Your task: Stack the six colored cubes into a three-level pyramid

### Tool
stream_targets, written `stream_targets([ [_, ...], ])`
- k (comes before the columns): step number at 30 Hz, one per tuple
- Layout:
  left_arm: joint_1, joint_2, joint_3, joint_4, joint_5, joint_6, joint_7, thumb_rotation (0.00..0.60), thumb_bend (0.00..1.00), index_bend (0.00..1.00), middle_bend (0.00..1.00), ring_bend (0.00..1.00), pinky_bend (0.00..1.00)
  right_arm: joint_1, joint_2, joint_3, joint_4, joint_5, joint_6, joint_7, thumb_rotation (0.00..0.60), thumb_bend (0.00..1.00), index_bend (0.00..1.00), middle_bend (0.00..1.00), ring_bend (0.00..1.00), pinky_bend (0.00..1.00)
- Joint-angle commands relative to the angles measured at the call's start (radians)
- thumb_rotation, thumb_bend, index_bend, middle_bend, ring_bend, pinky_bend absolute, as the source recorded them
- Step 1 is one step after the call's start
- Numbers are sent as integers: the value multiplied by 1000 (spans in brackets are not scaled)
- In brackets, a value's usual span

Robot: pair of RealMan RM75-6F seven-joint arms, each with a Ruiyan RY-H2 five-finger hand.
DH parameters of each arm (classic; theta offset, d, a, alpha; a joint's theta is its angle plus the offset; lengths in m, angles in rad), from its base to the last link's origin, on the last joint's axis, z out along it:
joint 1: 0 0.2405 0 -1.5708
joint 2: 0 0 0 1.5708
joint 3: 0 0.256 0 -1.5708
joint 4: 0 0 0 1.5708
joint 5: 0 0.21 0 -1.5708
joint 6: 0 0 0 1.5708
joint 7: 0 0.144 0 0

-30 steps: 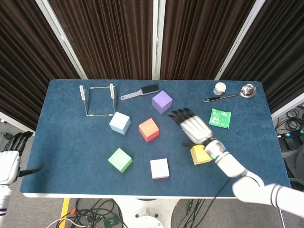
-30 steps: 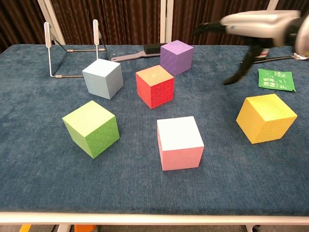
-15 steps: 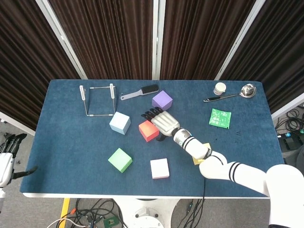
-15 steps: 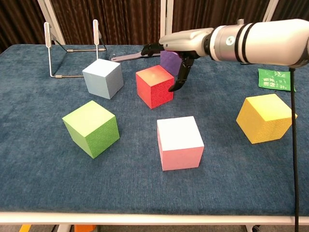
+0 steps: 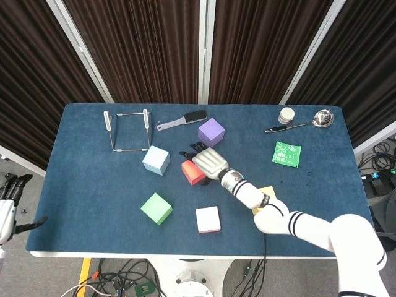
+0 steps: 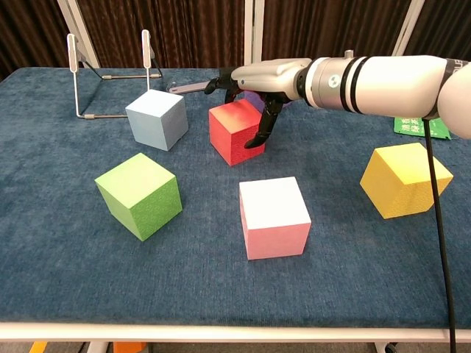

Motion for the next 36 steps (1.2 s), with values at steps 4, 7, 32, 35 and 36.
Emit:
stream_targets([
  [4,0,-1,2,0,2,-2,3,600,0,106,105,18,155,-9,-12,-8,21,-36,66,35,600,182,0,391,0,0],
  [7,2,0,2,-2,3,0,3,600,0,106,105,18,155,-19,6,-5,2,-40,93,43,600,201,0,422,6,0],
  [32,-6,-18,4,42,16,-12,-54,600,0,106,105,18,155,-7,140,-15,-539,881,437,-601,600,139,0,482,17,0],
  [35,-5,-20,4,48,18,-10,-64,600,0,106,105,18,155,3,134,-14,-543,909,450,-620,600,139,0,482,17,0],
  [36,-5,-20,4,50,18,-10,-67,600,0,106,105,18,155,6,131,-13,-543,915,452,-623,600,139,0,482,17,0],
])
